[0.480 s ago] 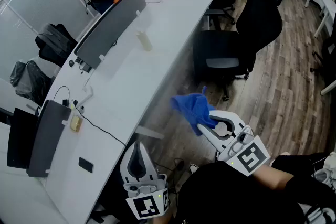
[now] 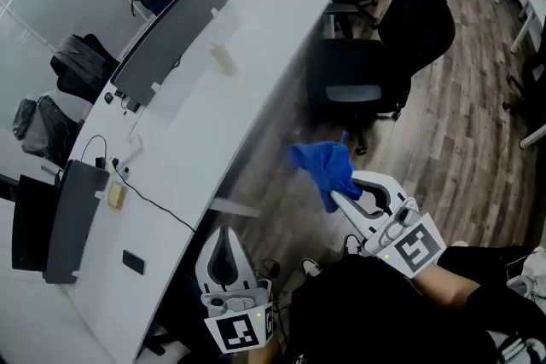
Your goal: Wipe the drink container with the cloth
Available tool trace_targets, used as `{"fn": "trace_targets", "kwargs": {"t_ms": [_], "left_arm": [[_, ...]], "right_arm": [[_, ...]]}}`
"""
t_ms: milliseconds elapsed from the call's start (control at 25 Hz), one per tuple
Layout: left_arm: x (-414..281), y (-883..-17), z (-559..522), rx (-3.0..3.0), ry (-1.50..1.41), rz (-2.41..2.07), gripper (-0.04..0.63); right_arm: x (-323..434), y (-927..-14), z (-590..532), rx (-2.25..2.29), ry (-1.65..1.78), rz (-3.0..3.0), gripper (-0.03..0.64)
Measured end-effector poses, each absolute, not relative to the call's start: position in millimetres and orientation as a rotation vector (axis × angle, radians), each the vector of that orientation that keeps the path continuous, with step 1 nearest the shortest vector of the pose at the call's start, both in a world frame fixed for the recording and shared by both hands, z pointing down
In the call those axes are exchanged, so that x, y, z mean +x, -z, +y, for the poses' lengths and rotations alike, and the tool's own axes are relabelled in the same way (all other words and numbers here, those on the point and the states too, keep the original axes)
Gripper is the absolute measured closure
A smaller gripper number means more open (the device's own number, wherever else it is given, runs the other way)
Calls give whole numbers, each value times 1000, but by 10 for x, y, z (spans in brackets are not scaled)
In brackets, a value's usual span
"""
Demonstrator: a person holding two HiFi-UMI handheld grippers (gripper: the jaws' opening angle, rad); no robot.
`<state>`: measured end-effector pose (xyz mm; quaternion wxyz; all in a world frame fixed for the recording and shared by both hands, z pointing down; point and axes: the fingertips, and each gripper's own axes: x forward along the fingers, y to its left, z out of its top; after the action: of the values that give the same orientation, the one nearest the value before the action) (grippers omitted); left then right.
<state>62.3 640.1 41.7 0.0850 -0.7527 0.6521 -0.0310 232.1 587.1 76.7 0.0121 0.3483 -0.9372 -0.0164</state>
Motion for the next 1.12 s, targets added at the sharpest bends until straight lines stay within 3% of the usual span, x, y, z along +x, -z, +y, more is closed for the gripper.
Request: {"fn": "trace_targets", "kwargs": {"t_ms": [480, 1120], "left_arm": [[802, -636, 6349, -2204, 209, 2046, 592], [565, -632, 5598, -2227, 125, 1981, 592]], "right_arm": [[3095, -1128, 5587, 1160, 13, -2821, 551], [2748, -1112, 4995, 1144, 100, -2833, 551]]}}
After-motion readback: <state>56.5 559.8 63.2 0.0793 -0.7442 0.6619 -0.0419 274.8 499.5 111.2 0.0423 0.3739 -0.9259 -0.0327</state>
